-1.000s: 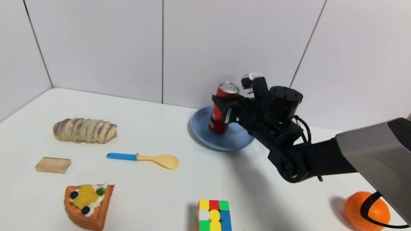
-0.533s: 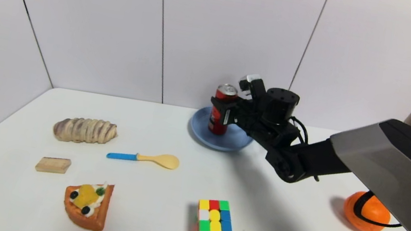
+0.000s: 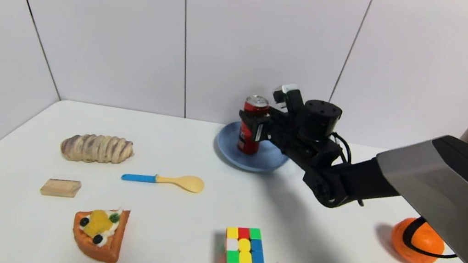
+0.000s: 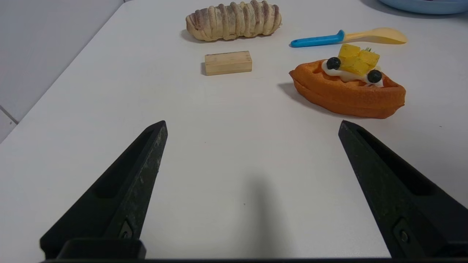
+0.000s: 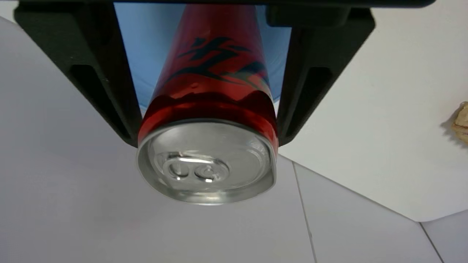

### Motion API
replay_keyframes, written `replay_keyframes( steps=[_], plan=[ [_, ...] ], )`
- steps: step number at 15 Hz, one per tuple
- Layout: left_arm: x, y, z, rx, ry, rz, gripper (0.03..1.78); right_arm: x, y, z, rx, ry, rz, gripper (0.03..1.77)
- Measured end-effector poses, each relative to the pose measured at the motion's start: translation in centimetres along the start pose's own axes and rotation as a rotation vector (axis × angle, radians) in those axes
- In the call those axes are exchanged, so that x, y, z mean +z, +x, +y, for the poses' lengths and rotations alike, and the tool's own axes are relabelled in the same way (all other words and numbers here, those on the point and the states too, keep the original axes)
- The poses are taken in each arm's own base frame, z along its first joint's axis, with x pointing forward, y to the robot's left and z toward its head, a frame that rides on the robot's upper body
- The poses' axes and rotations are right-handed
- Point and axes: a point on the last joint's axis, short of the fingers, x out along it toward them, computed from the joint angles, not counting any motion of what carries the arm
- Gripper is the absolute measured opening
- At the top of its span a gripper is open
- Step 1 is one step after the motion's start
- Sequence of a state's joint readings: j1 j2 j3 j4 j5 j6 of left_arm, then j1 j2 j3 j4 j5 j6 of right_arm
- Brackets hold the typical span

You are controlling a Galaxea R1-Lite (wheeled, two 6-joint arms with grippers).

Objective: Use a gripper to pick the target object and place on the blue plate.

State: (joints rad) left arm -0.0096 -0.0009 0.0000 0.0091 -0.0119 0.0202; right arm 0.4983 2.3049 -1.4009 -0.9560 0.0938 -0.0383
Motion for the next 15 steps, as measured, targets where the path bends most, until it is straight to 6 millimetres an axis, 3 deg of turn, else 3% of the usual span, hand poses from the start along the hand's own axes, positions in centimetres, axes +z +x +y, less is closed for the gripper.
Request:
replay_keyframes(
  steps=[5, 8, 11, 15],
  plan=[
    [0.0, 0.0, 0.0, 0.0, 0.0, 0.0, 1.69, 0.9, -0.4, 0.0, -0.006, 0.004, -0.012, 1.46],
    [0.0, 0.0, 0.0, 0.0, 0.0, 0.0, 1.69, 2.8, -2.4, 0.0, -0.012, 0.01, -0.011, 1.54],
    [0.0, 0.0, 0.0, 0.0, 0.0, 0.0, 1.69, 5.4, -7.4, 0.0, -0.033, 0.015, 0.048, 1.6],
    [0.0, 0.0, 0.0, 0.0, 0.0, 0.0, 1.69, 8.0, -18.0, 0.5, -0.05, 0.01, 0.093, 1.64]
  ],
)
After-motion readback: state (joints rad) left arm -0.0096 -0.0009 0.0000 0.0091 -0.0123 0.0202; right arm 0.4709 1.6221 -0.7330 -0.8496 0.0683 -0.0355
